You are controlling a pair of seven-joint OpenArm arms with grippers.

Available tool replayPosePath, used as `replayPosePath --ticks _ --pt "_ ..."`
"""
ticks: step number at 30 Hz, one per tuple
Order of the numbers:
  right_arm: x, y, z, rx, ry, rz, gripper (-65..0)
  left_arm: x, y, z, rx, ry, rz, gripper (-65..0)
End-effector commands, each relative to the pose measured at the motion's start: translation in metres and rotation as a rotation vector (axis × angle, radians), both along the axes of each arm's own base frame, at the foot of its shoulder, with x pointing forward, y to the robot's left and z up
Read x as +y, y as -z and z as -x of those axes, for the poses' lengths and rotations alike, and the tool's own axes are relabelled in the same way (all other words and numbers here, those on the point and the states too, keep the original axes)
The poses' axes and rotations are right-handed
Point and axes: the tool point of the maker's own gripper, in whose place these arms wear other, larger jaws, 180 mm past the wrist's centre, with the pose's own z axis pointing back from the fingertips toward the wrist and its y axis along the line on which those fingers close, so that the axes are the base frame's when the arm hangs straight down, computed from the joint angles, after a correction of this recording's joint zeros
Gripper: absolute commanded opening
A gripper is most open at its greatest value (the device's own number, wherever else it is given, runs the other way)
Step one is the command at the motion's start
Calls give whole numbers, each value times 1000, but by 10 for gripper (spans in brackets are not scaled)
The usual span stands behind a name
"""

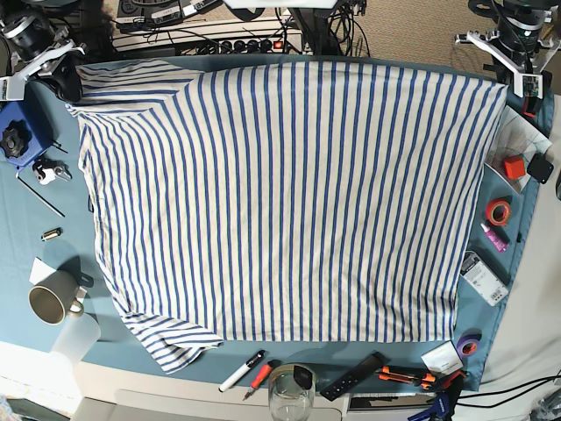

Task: Fold the T-shirt properly
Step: 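Lift both shoulder corners and pull them across toward the hem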

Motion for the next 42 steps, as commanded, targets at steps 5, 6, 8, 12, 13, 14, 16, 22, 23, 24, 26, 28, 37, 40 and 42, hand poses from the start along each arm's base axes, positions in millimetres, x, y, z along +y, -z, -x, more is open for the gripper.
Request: replayPosePath --ticks 5,6,8,12,13,14,16,22,23,24,26,28,37,40,42 --pt "-19 -4 12 40 70 55 -650 4 2 15 63 -9 -17 -650" --pt "-23 -6 14 38 82 64 -650 4 2 17 71 -12 -18 -650" --pt "-34 -13 20 34 115 91 -650 4 4 24 95 -13 -18 -650" --pt "-52 -25 34 33 172 138 -650 4 7 33 125 -13 -17 -650" --pt "-54 -26 37 37 180 142 -650 4 7 35 130 -13 -17 -650" --pt "-56 -27 39 42 183 145 -650 4 7 35 132 -13 -17 -650" --pt "-55 -26 41 50 182 145 -650 4 7 35 129 -12 -18 -650" --pt "-56 -28 36 26 186 147 -650 6 0 22 70 13 -33 -650" --pt "-57 -29 35 23 195 146 -650 7 -2 20 62 21 -40 -650" --pt "-59 -29 33 17 208 145 -650 8 -3 16 53 26 -44 -650" --pt "-64 -30 29 10 227 159 -650 8 -6 7 26 31 -48 -650" --pt "-65 -31 22 0 223 168 -650 9 -10 -5 -8 33 -50 -650" --pt "-67 -28 -24 -12 183 259 -650 5 -14 -40 -131 61 -6 -650" --pt "-60 -25 -42 -22 141 287 -650 11 -4 -46 -130 35 10 -650" --pt "-59 -27 -56 -51 136 317 -650 15 1 -52 -136 20 20 -650"
